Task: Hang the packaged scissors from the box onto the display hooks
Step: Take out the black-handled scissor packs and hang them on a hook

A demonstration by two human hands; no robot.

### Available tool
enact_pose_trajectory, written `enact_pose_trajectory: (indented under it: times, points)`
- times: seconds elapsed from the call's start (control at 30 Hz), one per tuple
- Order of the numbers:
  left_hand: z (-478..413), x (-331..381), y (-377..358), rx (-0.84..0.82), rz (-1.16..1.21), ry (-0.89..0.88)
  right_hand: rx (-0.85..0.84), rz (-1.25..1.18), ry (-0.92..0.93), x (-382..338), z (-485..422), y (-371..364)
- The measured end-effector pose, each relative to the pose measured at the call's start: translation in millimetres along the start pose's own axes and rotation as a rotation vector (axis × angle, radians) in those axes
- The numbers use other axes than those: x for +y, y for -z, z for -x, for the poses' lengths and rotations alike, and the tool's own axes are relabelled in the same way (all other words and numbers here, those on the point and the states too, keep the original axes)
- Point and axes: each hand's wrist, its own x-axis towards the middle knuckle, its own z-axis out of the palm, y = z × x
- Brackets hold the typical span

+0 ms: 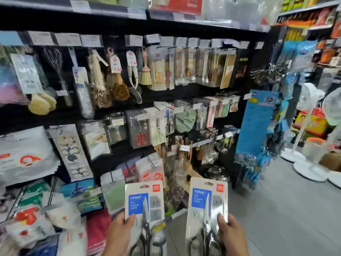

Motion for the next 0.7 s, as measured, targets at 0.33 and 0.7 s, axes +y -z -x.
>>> enact_pose_trajectory:
  times: [0.33,0.7]
  points:
    - [-69,29,-84,0.057,0.149,0.054,-0.143,-0.108,0.035,-25,-118,-2]
    - [-219,90,-192,0.104,0.257,0.005,-0.194,0.064,0.212,-89,-303,-51]
